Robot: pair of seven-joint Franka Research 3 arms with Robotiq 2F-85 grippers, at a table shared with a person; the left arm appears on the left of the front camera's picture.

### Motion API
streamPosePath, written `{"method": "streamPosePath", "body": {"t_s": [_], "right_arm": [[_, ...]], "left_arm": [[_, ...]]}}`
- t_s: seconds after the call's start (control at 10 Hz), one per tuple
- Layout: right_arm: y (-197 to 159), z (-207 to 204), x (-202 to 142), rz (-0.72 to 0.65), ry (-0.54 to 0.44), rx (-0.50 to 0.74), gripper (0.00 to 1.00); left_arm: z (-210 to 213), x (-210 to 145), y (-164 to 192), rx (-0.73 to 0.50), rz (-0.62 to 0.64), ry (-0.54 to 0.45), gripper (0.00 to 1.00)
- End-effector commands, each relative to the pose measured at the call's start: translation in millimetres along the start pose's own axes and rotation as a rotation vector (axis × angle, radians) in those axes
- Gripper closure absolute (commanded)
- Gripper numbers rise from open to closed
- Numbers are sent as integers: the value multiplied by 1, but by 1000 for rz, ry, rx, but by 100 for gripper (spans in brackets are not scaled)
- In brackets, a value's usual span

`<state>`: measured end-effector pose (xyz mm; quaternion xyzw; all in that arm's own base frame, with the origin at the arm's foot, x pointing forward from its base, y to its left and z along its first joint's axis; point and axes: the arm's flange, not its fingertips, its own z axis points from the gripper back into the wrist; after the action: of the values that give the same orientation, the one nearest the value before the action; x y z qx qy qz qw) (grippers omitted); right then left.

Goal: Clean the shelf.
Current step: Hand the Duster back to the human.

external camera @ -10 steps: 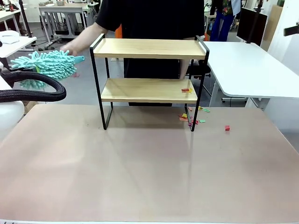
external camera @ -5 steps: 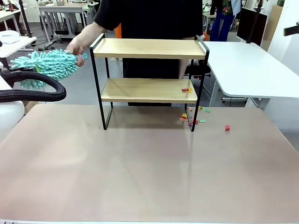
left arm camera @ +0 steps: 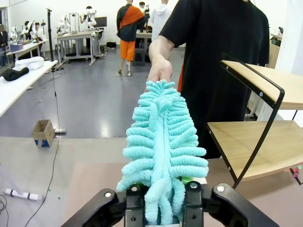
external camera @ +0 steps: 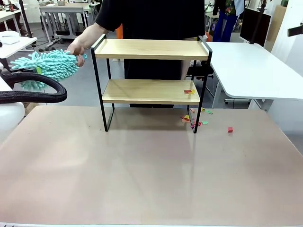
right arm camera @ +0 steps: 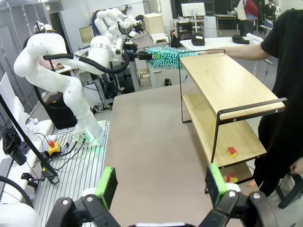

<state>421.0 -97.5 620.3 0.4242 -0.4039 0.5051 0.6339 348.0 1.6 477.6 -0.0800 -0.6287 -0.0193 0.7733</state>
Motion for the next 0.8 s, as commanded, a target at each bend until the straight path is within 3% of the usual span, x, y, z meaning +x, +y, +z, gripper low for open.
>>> {"method": "streamPosePath", "body": {"t_s": [0.0,0.1,0.2,0.4,0.7], "right_arm": [[4,0,-1,10,11,3,0],[4,0,-1,10,11,3,0],[4,0,-1,10,11,3,0],[4,0,-1,10,11,3,0],[4,0,-1,10,11,3,0]], "left_arm": [[3,13,1,-15,14,23,0],[8,23,1,-18,34,35,22],[14,40,4,-9,52,15,0],[21,85,21,4,146,-2,0],[30,143,88,43,382,-20,0]]}}
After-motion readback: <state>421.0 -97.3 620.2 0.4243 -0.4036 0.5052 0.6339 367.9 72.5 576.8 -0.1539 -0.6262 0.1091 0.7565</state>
